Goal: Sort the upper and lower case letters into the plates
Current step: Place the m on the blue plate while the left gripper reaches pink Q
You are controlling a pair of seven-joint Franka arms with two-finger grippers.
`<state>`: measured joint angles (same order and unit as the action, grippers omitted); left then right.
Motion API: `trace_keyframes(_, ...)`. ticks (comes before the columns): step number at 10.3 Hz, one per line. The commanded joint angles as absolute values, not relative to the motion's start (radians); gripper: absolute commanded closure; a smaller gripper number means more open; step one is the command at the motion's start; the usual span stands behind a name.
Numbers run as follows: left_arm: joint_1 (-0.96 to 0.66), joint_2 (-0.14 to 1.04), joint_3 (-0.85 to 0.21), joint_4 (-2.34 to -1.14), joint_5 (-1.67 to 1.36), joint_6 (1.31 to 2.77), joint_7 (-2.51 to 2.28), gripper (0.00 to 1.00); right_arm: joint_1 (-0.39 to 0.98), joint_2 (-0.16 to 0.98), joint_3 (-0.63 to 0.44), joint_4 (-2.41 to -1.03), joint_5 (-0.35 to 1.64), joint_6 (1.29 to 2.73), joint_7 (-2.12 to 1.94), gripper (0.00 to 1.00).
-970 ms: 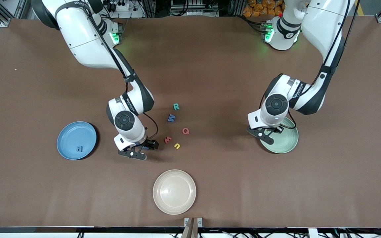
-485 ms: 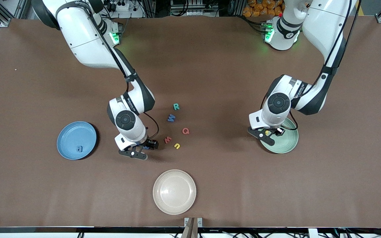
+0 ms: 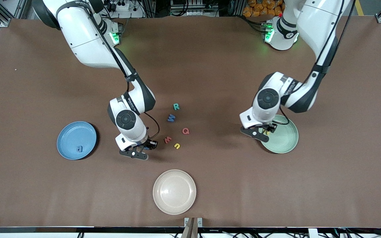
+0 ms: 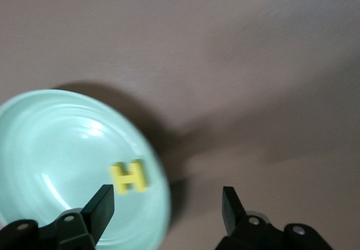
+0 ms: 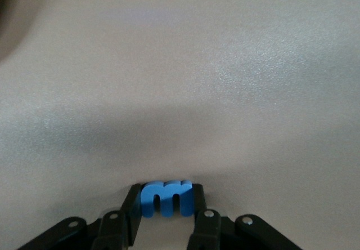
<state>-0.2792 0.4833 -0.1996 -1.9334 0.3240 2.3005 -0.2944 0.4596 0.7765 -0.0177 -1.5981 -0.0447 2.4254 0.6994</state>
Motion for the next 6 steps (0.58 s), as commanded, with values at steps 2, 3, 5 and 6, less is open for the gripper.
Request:
trace_keyframes(2, -0.402, 0.577, -0.209, -1.786, 0.319, 2.301, -0.643, 0.14, 0.407, 0.721, -0.021, -1.58, -0.04, 2.349, 0.69, 1.0)
trace_keyframes(3, -0.44, 0.609, -0.209, -1.734, 0.318, 2.301, -0.702, 0.14, 0.361, 0.691, -0.023, -1.58, -0.044, 2.304, 0.611, 1.0)
trace_keyframes(5, -0.555, 0.719, -0.206, -1.596, 0.324, 2.306, -0.855, 0.14, 0.257, 0.649, -0.028, -1.58, -0.049, 2.203, 0.459, 1.0)
trace_keyframes(6, -0.589, 0.773, -0.204, -1.515, 0.324, 2.307, -0.911, 0.14, 0.206, 0.634, -0.028, -1.583, -0.051, 2.165, 0.377, 1.0)
